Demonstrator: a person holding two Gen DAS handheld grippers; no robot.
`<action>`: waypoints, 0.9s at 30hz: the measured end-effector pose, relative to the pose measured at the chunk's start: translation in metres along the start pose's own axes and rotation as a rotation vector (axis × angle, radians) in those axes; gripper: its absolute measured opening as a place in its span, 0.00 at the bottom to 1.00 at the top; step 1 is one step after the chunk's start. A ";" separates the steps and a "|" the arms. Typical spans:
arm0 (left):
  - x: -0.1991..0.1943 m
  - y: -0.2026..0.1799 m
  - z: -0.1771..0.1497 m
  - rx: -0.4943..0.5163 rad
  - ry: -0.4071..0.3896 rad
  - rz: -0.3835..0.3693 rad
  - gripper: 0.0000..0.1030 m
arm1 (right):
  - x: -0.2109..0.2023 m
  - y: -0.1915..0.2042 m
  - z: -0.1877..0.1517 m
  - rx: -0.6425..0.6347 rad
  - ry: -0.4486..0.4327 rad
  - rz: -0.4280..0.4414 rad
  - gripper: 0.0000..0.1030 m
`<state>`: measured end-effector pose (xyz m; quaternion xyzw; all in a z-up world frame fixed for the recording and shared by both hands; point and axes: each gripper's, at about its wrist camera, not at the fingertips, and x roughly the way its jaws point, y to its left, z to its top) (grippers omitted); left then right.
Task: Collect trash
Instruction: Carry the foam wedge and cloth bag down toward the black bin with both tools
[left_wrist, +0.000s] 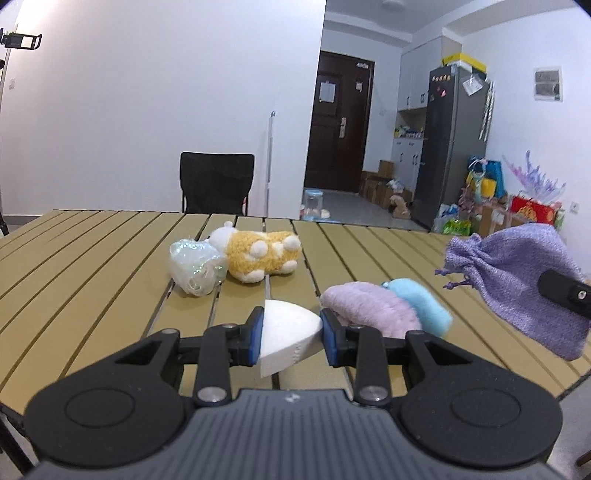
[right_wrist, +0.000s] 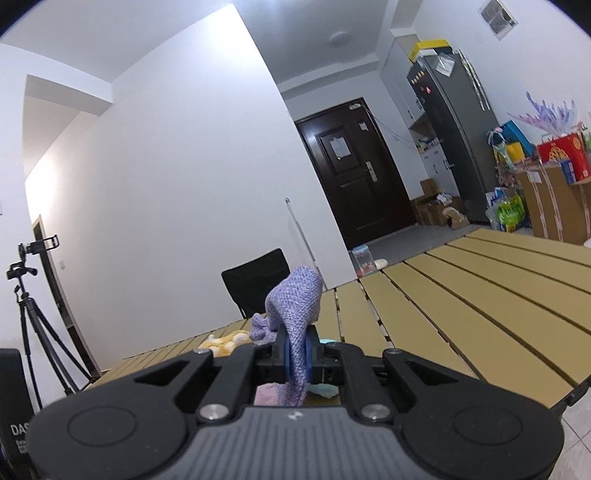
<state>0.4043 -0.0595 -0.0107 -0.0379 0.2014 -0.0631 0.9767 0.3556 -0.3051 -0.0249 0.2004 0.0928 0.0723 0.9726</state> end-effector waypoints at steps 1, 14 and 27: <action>-0.006 0.000 0.000 0.001 -0.005 -0.005 0.31 | -0.004 0.000 0.000 -0.003 -0.004 0.003 0.07; -0.074 0.003 -0.019 0.070 -0.054 -0.014 0.31 | -0.056 0.023 -0.006 -0.099 -0.024 0.029 0.07; -0.123 0.023 -0.063 0.031 -0.008 0.027 0.31 | -0.102 0.032 -0.042 -0.107 0.047 0.022 0.07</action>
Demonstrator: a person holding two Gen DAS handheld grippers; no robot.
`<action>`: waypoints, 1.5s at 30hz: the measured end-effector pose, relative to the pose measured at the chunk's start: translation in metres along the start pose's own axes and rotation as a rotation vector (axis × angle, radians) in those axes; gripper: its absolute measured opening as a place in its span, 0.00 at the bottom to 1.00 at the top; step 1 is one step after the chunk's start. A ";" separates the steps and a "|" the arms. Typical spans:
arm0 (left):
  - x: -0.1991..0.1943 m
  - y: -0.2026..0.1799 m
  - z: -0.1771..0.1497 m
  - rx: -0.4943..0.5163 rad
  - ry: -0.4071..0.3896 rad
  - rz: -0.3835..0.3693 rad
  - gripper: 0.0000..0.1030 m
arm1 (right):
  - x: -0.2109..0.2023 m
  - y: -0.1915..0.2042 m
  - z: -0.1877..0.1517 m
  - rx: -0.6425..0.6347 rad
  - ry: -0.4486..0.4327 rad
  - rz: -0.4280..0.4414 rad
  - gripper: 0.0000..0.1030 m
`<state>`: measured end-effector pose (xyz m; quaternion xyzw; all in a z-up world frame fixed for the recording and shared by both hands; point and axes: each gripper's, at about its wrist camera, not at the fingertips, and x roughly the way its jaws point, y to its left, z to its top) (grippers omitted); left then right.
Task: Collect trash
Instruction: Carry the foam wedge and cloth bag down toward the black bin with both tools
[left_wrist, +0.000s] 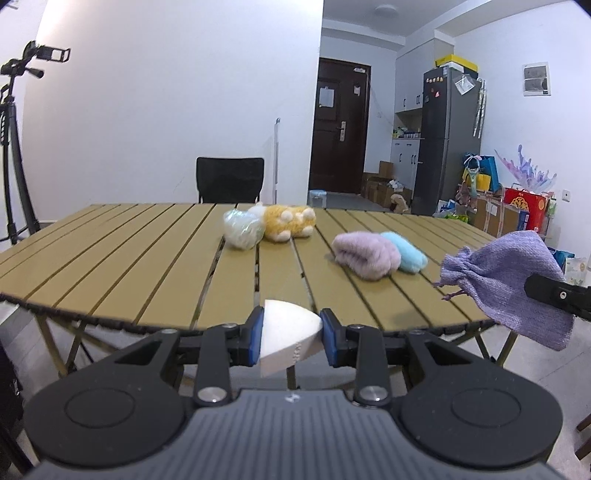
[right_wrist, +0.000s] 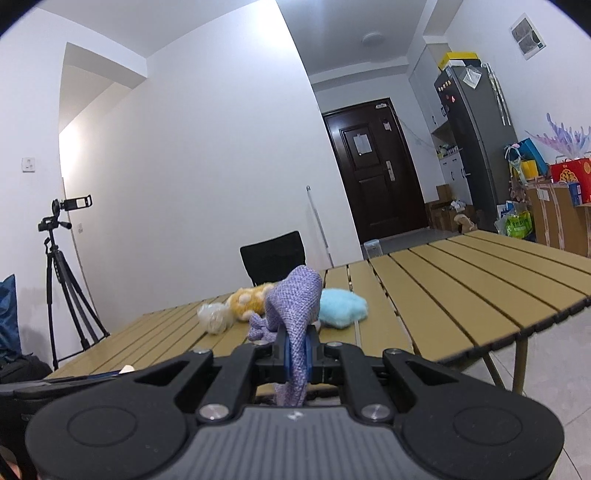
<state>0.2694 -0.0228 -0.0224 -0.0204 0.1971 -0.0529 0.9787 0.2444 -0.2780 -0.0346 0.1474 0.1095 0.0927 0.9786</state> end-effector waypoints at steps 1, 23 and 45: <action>-0.003 0.002 -0.004 -0.003 0.008 0.003 0.31 | -0.003 0.001 -0.003 0.001 0.004 -0.002 0.07; -0.021 0.025 -0.083 0.016 0.265 0.067 0.31 | -0.041 0.000 -0.076 -0.040 0.216 -0.095 0.07; 0.017 0.047 -0.150 0.058 0.552 0.152 0.31 | -0.015 -0.029 -0.144 -0.077 0.515 -0.240 0.07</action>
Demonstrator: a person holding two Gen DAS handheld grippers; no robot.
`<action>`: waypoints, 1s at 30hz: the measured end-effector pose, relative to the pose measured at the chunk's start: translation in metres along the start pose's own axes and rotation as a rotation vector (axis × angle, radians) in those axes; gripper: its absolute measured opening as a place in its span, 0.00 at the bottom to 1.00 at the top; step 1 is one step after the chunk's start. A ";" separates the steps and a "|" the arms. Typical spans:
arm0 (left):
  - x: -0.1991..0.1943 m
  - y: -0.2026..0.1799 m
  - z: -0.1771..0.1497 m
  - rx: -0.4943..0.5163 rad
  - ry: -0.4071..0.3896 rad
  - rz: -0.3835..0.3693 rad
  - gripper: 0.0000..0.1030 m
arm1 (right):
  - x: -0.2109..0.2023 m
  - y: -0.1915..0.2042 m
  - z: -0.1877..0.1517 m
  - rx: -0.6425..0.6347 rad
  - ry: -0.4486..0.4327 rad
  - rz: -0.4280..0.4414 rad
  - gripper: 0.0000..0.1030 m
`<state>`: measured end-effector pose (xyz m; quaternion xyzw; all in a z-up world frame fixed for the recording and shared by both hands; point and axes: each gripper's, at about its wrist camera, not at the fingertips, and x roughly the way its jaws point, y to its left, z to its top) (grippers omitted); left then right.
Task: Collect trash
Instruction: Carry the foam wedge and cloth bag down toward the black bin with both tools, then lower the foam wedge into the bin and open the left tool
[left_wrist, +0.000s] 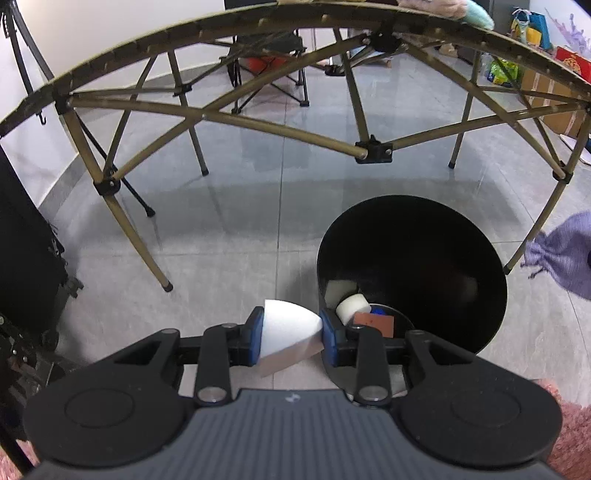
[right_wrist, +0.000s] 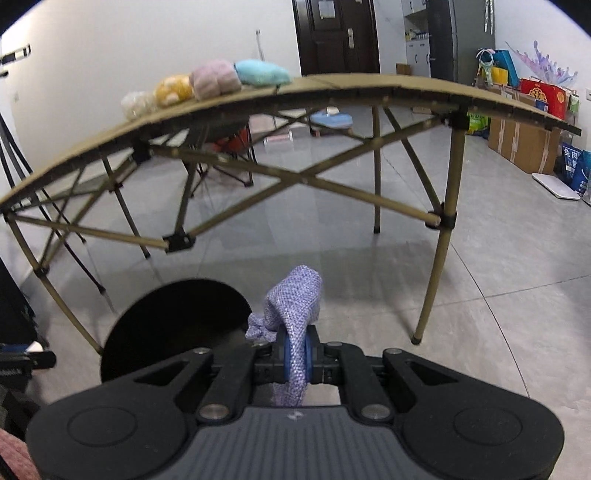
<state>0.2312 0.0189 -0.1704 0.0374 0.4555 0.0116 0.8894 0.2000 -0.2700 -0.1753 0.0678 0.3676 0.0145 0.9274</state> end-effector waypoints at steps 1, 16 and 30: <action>0.002 0.000 0.001 -0.003 0.007 -0.001 0.31 | 0.003 0.000 -0.001 -0.003 0.012 -0.007 0.07; 0.028 -0.011 0.015 -0.026 0.110 -0.014 0.31 | 0.044 -0.001 -0.016 -0.022 0.183 -0.069 0.07; 0.046 -0.036 0.029 -0.022 0.176 -0.047 0.31 | 0.060 -0.007 -0.020 -0.020 0.223 -0.078 0.07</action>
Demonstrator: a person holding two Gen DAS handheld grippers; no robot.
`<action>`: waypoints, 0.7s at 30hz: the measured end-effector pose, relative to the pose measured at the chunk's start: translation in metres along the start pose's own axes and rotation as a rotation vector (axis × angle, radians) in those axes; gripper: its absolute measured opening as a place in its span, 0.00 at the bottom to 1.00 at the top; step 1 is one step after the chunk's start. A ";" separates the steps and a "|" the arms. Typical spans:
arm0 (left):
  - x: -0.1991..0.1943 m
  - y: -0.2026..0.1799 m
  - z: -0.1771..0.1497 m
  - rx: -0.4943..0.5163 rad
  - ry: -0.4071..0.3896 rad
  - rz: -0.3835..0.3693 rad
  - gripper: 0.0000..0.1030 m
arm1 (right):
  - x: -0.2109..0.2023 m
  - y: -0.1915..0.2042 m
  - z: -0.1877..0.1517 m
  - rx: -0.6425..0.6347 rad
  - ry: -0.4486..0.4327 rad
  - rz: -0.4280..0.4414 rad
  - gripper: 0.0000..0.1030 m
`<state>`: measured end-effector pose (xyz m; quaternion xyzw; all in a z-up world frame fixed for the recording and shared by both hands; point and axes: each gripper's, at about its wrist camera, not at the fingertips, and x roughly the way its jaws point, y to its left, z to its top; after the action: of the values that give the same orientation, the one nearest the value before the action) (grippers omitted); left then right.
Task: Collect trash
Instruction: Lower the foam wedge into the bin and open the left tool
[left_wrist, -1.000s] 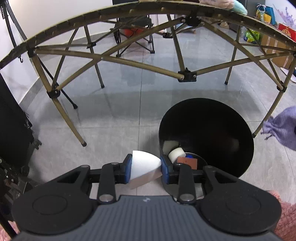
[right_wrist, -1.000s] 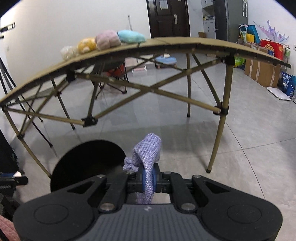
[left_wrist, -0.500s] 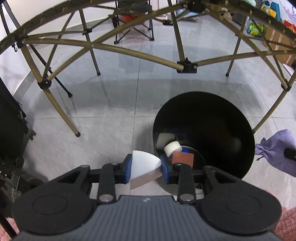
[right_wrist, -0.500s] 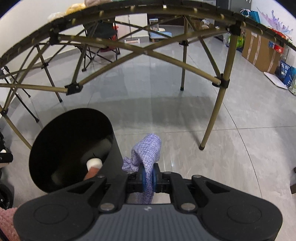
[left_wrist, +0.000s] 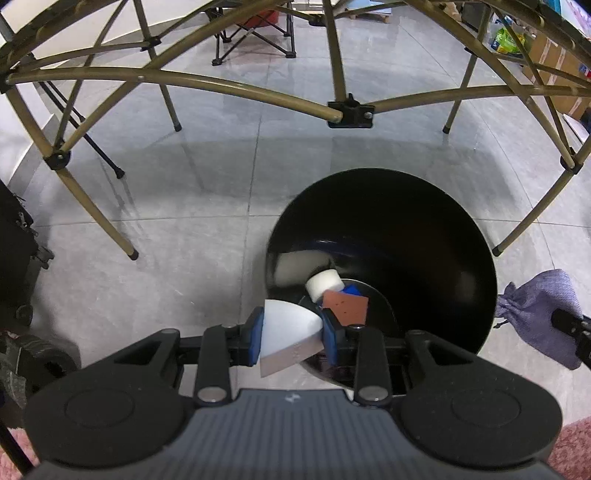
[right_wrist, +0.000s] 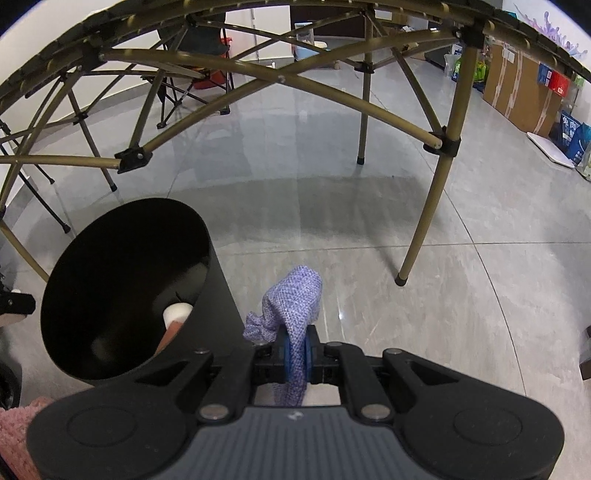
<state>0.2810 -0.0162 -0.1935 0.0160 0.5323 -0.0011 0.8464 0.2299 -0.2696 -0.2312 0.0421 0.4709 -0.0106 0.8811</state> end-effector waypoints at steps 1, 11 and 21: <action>0.001 -0.003 0.001 0.001 0.002 -0.002 0.31 | 0.001 -0.001 0.000 0.001 0.002 0.000 0.07; 0.011 -0.029 0.009 0.018 0.037 -0.019 0.31 | 0.004 -0.009 -0.002 0.011 0.009 0.000 0.07; 0.026 -0.050 0.017 0.016 0.077 -0.042 0.31 | 0.007 -0.013 -0.003 0.011 0.015 0.003 0.07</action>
<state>0.3071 -0.0667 -0.2111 0.0117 0.5649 -0.0224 0.8248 0.2305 -0.2818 -0.2396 0.0476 0.4773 -0.0116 0.8774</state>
